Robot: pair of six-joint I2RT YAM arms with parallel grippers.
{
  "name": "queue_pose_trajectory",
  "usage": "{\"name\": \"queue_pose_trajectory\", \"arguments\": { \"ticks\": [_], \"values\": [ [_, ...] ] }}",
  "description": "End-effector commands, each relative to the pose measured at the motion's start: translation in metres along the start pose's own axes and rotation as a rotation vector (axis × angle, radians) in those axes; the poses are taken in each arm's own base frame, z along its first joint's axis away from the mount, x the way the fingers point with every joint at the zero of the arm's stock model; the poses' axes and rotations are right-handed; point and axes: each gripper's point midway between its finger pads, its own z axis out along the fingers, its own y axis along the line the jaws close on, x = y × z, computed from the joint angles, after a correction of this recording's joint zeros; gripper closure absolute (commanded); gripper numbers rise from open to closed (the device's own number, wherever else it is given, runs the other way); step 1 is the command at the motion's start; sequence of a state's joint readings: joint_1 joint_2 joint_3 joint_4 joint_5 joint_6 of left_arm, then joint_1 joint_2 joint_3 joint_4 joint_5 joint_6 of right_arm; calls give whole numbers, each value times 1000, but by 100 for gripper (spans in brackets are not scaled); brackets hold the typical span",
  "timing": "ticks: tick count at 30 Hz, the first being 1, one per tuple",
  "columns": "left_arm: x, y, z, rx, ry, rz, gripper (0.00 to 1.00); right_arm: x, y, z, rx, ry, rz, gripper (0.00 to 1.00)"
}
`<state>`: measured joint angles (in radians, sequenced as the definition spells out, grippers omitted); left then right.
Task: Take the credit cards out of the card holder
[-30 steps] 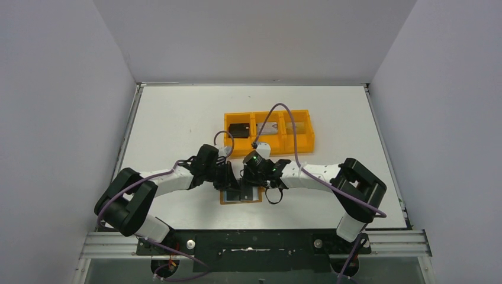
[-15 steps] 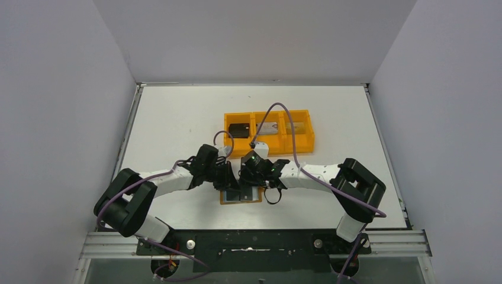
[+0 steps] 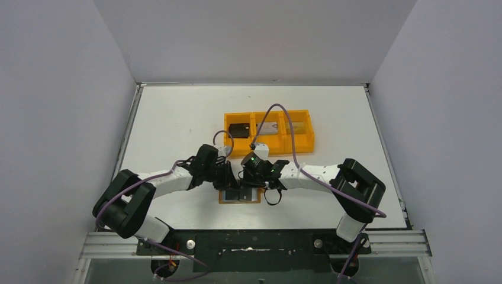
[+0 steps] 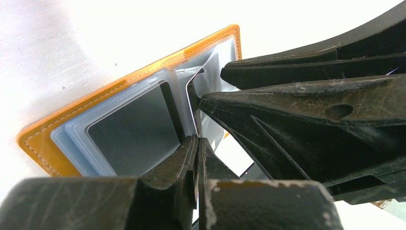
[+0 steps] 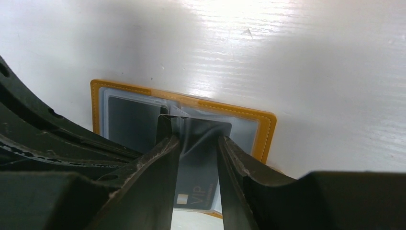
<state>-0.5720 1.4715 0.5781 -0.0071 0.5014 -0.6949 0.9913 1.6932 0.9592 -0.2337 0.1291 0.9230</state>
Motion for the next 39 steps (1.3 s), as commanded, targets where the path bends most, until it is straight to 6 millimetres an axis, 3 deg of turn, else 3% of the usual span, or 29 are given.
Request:
{"name": "queue_pose_trajectory", "arguments": {
  "ticks": [1,16,22,30,39],
  "values": [
    [-20,-21,-10,67,-75,55,100,7,-20,-1,95,12,-53,66],
    [-18,-24,-13,103,-62,56,97,7,-19,-3,87,8,-43,72],
    [-17,-17,-12,66,-55,44,100,6,-19,-4,87,3,-38,72],
    [-28,-10,-26,-10,-86,70,100,-3,-13,-8,65,-18,-29,69],
    [-33,-5,-43,-55,-114,84,100,-24,7,-19,-49,-53,-3,63]
  ]
}}
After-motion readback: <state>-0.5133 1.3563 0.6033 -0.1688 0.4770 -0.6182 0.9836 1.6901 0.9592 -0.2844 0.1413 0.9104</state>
